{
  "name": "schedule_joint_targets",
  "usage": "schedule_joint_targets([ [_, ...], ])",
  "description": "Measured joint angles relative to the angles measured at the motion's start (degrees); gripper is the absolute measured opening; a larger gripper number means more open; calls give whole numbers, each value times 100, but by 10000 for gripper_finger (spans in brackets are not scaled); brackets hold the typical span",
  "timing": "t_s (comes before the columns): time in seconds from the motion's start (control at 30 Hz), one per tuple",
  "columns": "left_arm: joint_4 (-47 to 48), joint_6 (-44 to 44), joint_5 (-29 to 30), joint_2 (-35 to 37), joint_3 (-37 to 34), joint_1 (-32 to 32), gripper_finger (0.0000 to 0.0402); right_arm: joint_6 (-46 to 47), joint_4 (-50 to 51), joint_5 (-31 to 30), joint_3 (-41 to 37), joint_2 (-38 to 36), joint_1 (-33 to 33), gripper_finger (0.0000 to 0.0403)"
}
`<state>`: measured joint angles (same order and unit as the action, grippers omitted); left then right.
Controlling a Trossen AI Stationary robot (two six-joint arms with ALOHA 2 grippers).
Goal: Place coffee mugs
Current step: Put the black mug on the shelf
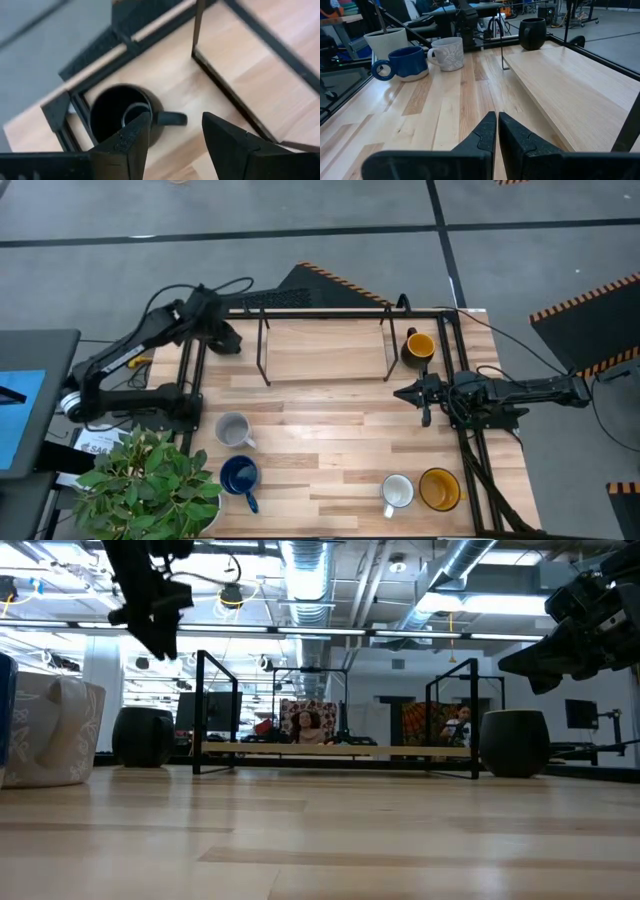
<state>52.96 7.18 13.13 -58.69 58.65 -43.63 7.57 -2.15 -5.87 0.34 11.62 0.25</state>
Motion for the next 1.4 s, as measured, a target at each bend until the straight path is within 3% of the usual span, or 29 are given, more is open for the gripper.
schedule_joint_targets([
  [0.23,-92,-48,-68,-331,-370,-355,169,0,0,0,-2,2,0,47],
  [0.4,-597,-176,113,-331,-951,-468,169,0,1,1,-1,2,0,47],
  [0.6,-1033,-445,90,-329,-1178,-501,169,0,0,0,-2,0,-2,47],
  [1.17,-1128,-810,-43,-1334,-1188,-712,169,0,1,1,-1,1,0,47],
  [1.4,-992,-721,272,-1407,-1223,-729,169,0,1,2,-1,1,0,47],
])
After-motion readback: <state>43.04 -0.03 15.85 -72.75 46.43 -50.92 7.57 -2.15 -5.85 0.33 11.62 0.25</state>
